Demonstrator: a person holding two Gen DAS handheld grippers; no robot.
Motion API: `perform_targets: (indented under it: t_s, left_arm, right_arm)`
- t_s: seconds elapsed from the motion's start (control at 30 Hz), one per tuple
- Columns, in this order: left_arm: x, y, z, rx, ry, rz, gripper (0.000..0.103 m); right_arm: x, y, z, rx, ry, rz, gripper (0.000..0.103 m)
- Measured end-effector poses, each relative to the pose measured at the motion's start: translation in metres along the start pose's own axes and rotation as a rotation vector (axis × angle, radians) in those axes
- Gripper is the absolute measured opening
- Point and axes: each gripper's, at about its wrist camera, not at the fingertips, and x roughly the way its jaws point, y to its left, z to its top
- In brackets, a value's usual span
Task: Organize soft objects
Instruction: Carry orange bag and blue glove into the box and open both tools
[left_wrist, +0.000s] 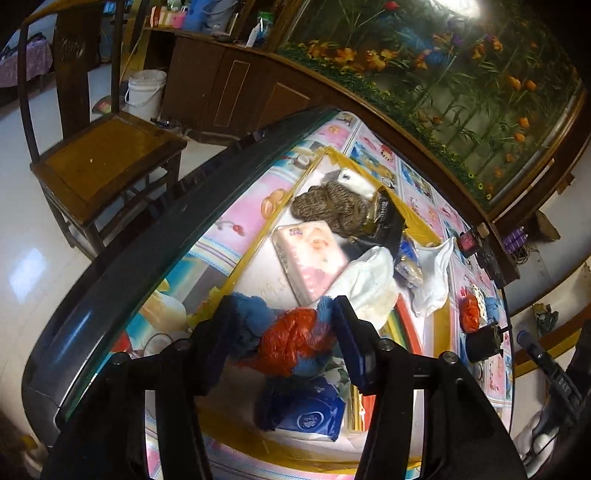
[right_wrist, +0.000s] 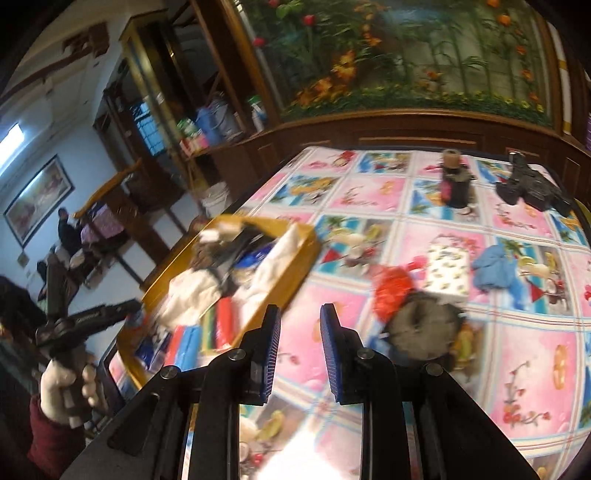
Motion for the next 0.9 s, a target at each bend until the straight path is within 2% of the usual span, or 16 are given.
perform_targets:
  t_s: [0.13,0.23,0.33,0.4,0.43,0.47,0.53,0.67,0.8,0.83,0.9]
  left_arm:
    - [-0.013,0.004,-0.005,0.01,-0.036,-0.035,0.053]
    - [-0.026,0.009,-0.007,0.003,-0.061,-0.062,0.054]
    - [-0.037,0.008,-0.009,0.015,-0.076,-0.086,0.069]
    - [-0.046,0.006,-0.013,0.023,-0.096,-0.105,0.07]
    - [-0.051,0.004,-0.015,0.032,-0.11,-0.113,0.07]
    - [-0.055,0.002,-0.017,0.042,-0.12,-0.124,0.07]
    - [-0.064,-0.003,-0.024,0.062,-0.149,-0.141,0.07]
    - [-0.069,-0.008,-0.03,0.078,-0.143,-0.151,0.07]
    - [-0.068,-0.012,-0.035,0.084,-0.122,-0.137,0.07]
    - [-0.067,-0.013,-0.036,0.084,-0.117,-0.135,0.07]
    - [-0.067,-0.013,-0.039,0.076,-0.107,-0.134,0.07]
  right_arm:
    - [0.022,0.031,0.002,-0.028,0.043,0.01,0.023]
    - [0.025,0.038,0.009,-0.019,0.045,0.013,0.023]
    - [0.02,0.028,0.021,-0.001,0.038,-0.006,0.023]
    - [0.003,0.003,0.034,0.076,-0.004,-0.052,0.043]
    - [-0.002,-0.011,0.039,0.113,-0.015,-0.075,0.066]
    - [-0.01,-0.03,0.045,0.156,-0.033,-0.116,0.076]
    - [-0.016,-0.068,0.056,0.199,-0.038,-0.223,0.076]
    - [0.008,-0.121,0.062,0.24,0.07,-0.371,0.075]
    - [0.039,-0.159,0.066,0.307,0.125,-0.421,0.072]
    - [0.047,-0.167,0.068,0.329,0.128,-0.419,0.072]
    - [0.066,-0.184,0.071,0.376,0.141,-0.394,0.066]
